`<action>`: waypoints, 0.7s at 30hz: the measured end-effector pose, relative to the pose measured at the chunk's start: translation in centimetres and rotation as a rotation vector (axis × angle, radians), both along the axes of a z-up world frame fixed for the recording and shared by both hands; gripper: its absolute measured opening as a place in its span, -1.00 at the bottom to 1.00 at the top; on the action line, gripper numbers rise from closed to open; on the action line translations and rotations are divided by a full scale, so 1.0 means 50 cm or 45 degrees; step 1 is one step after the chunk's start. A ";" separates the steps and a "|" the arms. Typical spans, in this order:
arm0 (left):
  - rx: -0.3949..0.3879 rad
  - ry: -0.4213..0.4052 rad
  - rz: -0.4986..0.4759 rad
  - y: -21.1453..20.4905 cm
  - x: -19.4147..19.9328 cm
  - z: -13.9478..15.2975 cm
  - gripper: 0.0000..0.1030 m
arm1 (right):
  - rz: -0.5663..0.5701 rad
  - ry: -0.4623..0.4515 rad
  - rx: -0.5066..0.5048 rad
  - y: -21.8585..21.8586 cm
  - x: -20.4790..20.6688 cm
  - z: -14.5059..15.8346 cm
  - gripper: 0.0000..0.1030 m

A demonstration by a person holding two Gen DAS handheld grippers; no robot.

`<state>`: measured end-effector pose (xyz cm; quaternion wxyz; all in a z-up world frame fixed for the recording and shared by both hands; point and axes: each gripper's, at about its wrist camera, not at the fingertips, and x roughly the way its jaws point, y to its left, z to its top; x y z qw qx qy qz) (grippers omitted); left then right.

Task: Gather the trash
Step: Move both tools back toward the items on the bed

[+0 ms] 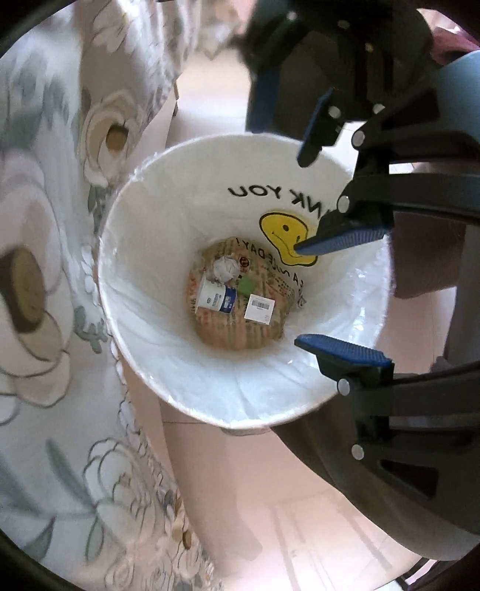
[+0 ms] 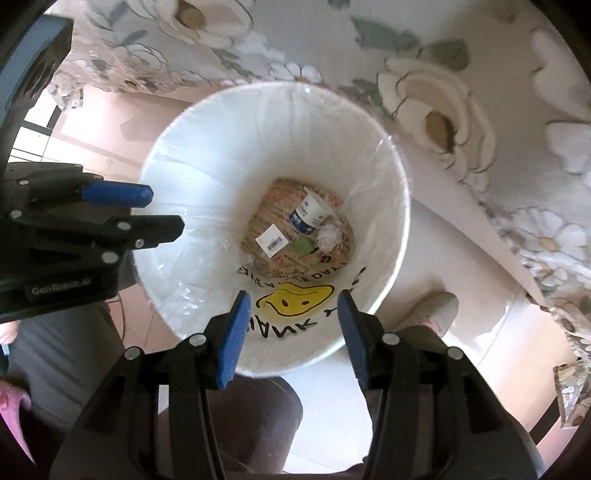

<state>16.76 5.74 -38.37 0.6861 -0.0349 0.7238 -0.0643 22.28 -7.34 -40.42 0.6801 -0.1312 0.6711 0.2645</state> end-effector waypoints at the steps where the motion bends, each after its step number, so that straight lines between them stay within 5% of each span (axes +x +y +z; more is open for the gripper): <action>1: 0.002 -0.011 -0.006 0.000 -0.004 0.009 -0.09 | 0.007 -0.010 0.006 -0.005 -0.005 0.008 -0.03; 8: 0.023 -0.152 -0.044 0.000 -0.032 0.124 -0.09 | 0.105 -0.140 0.031 -0.020 -0.049 0.100 -0.03; 21: -0.003 -0.542 -0.077 0.030 -0.037 0.407 -0.09 | 0.109 -0.376 0.191 -0.089 -0.073 0.363 0.10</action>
